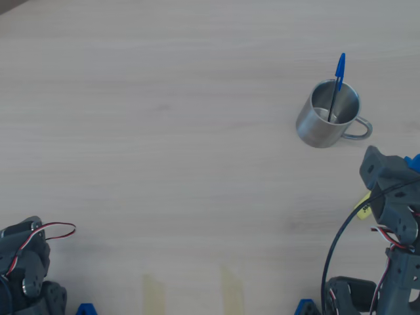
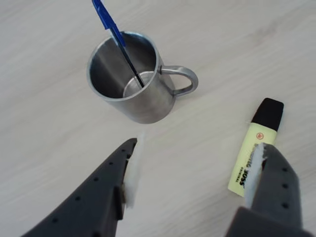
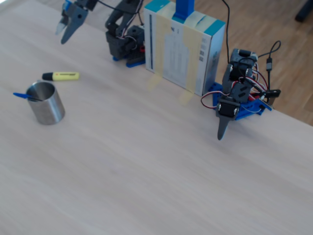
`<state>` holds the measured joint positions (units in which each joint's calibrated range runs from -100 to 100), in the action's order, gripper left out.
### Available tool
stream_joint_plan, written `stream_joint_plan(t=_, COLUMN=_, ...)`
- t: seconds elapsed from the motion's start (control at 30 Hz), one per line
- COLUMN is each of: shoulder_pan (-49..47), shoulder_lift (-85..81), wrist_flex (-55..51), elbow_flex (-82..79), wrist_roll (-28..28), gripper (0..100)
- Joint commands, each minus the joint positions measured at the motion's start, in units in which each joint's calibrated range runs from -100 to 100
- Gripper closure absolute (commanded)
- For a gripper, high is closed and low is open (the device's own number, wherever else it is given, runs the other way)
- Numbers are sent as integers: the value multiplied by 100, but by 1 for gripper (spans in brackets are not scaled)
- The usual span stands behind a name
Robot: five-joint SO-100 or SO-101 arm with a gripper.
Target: Grab the yellow pen and put it in the silver cup.
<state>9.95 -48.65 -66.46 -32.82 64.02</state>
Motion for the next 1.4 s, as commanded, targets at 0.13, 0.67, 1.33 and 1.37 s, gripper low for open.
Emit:
stream_joint_plan(t=0.13, shoulder_pan=427, shoulder_lift=692, wrist_flex=43, elbow_flex=720, wrist_roll=-31, gripper=67)
stream_joint_plan(t=0.67, shoulder_pan=1274, shoulder_lift=2146, wrist_flex=421, elbow_flex=1282, wrist_roll=-291, gripper=67)
stream_joint_plan(t=1.33, shoulder_pan=1221, shoulder_lift=3726, wrist_flex=833, elbow_flex=1201, wrist_roll=-296, gripper=69)
stream_joint_plan(t=1.37, shoulder_pan=1230, shoulder_lift=3776, wrist_flex=833, elbow_flex=1192, wrist_roll=-291, gripper=69)
